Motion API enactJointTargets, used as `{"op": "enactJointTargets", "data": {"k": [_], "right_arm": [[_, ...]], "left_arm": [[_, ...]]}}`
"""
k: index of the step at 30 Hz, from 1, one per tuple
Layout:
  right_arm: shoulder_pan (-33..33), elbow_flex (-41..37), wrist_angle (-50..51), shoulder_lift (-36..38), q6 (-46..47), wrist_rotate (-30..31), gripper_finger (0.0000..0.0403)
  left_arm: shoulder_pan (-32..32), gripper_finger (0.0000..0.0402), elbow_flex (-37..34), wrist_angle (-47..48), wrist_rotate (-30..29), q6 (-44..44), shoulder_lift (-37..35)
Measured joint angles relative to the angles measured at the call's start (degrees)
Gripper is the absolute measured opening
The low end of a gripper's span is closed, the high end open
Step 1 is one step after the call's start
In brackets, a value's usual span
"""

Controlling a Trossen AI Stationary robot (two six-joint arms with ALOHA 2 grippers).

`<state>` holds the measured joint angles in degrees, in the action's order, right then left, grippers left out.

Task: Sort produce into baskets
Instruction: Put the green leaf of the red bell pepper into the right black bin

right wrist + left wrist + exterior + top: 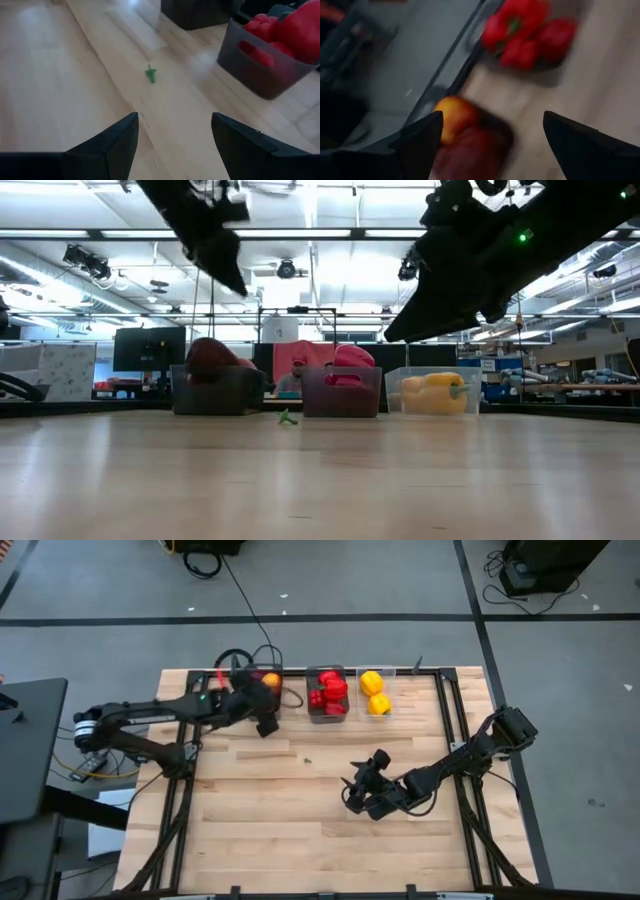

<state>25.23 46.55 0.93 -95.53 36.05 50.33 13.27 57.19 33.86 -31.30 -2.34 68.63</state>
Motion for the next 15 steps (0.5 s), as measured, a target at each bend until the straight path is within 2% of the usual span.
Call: {"op": "enactJointTargets", "data": {"k": [8, 12, 15], "right_arm": [[0.01, -0.37, -4.12, 0.00, 0.09, -0.53, 0.0258], [1.78, -0.34, -10.13, 0.00, -5.15, 0.25, 0.0245], [3.16, -0.31, -12.09, 0.02, -9.81, 7.42, 0.0234]], "left_arm": [[-13.37, 0.0348, -6.53, -6.77, 2.15, 5.98, -10.11], [-19.79, 0.0349, -11.14, -10.71, 2.69, 12.62, -13.05], [-24.57, 0.0349, -15.90, -16.79, 2.38, 14.73, -14.49]]}}
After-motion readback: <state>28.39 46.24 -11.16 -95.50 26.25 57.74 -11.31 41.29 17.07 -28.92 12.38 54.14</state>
